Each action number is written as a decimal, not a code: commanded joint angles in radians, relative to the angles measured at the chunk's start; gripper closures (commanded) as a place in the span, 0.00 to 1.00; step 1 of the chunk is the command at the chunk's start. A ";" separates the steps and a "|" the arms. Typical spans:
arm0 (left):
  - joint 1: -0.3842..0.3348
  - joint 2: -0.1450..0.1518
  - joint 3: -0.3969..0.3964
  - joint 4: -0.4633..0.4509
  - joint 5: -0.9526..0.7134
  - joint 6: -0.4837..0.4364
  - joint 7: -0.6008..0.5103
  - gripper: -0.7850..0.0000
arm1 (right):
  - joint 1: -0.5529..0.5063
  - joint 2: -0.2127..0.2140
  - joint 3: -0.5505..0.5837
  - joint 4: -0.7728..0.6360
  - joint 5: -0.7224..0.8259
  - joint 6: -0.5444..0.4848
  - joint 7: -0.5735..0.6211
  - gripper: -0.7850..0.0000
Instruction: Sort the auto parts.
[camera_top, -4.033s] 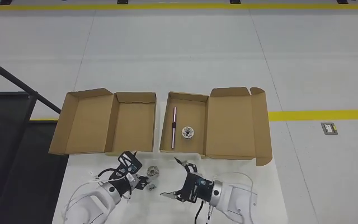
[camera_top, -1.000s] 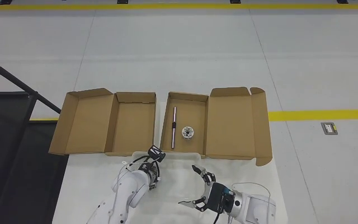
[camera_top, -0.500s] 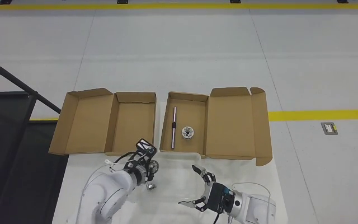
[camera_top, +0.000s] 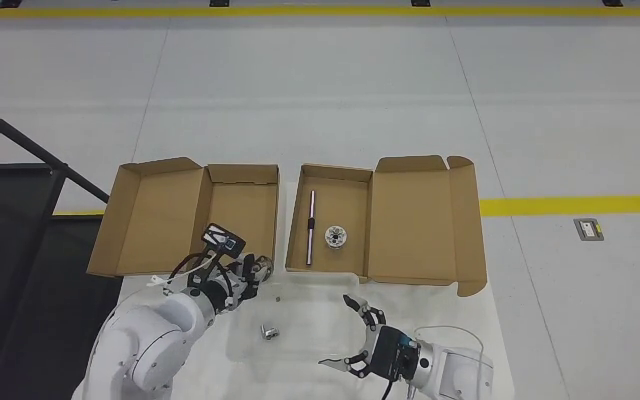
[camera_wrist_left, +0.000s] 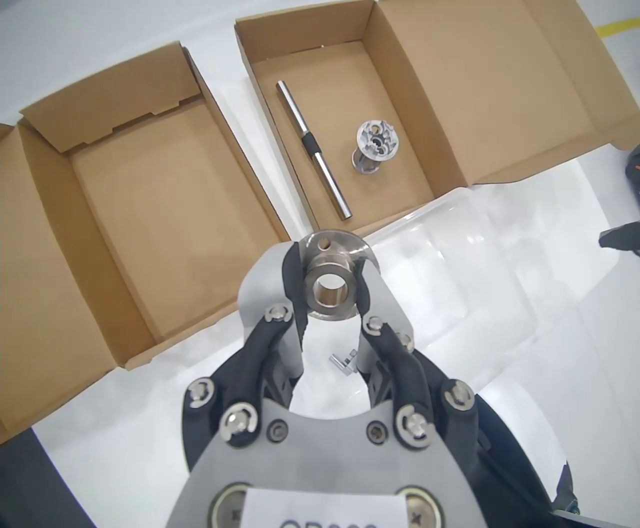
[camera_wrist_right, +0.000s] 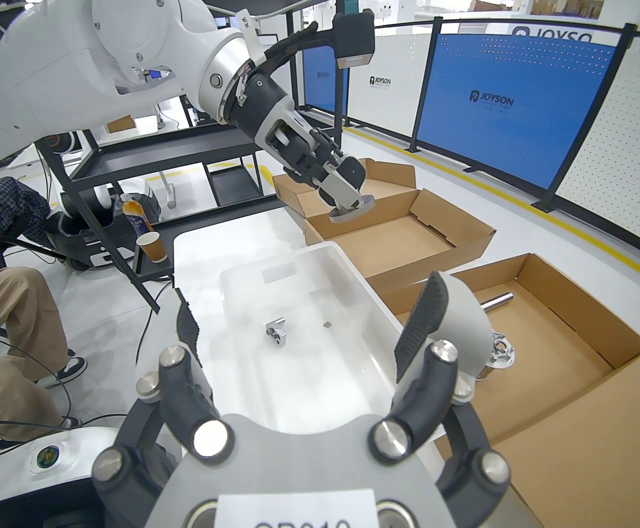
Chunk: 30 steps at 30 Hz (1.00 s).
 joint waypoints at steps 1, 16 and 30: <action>0.000 0.000 0.000 0.000 0.000 0.000 0.000 1.00 | 0.000 0.000 0.000 0.000 0.000 0.000 0.000 0.00; -0.255 -0.029 0.070 0.358 -0.013 0.281 0.181 1.00 | 0.000 0.000 0.000 0.000 0.000 0.000 0.000 0.00; -0.776 -0.160 0.394 1.195 -0.135 0.466 0.380 1.00 | 0.000 0.000 0.000 0.000 0.000 0.000 0.000 0.00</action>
